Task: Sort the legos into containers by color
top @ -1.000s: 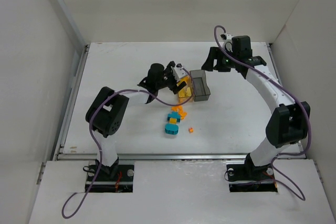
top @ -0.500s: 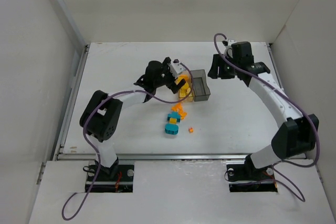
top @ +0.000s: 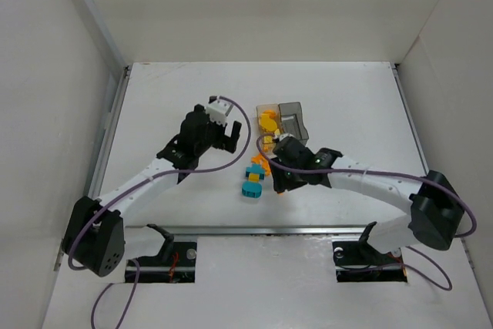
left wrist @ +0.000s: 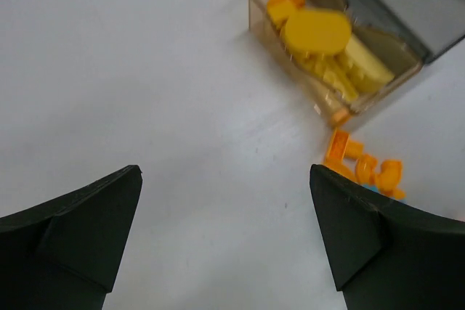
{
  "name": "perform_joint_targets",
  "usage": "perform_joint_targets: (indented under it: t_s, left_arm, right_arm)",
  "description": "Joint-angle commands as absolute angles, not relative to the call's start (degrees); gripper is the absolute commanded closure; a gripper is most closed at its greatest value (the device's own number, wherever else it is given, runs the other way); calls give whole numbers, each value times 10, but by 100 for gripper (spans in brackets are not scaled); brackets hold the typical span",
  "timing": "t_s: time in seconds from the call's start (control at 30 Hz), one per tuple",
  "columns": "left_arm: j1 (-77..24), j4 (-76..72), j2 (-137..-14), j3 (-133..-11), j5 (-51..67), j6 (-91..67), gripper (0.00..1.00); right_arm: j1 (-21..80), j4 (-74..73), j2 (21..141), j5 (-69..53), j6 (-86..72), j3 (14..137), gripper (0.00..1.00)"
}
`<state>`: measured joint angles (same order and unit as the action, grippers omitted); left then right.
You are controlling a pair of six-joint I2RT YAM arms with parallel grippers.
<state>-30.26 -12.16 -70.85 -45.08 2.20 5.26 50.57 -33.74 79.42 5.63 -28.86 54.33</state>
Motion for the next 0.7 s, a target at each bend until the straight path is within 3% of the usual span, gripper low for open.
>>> perform_joint_targets:
  t_s: [0.0,0.67]
  left_arm:
    - [-302,-77,-666,-400,-28,-19,0]
    - [-302,-95,-562,-344,-28,-14,0]
  right_arm:
    - [540,-286,825,98,-341,538,46]
    - [546,-275,926,153,-351,544,49]
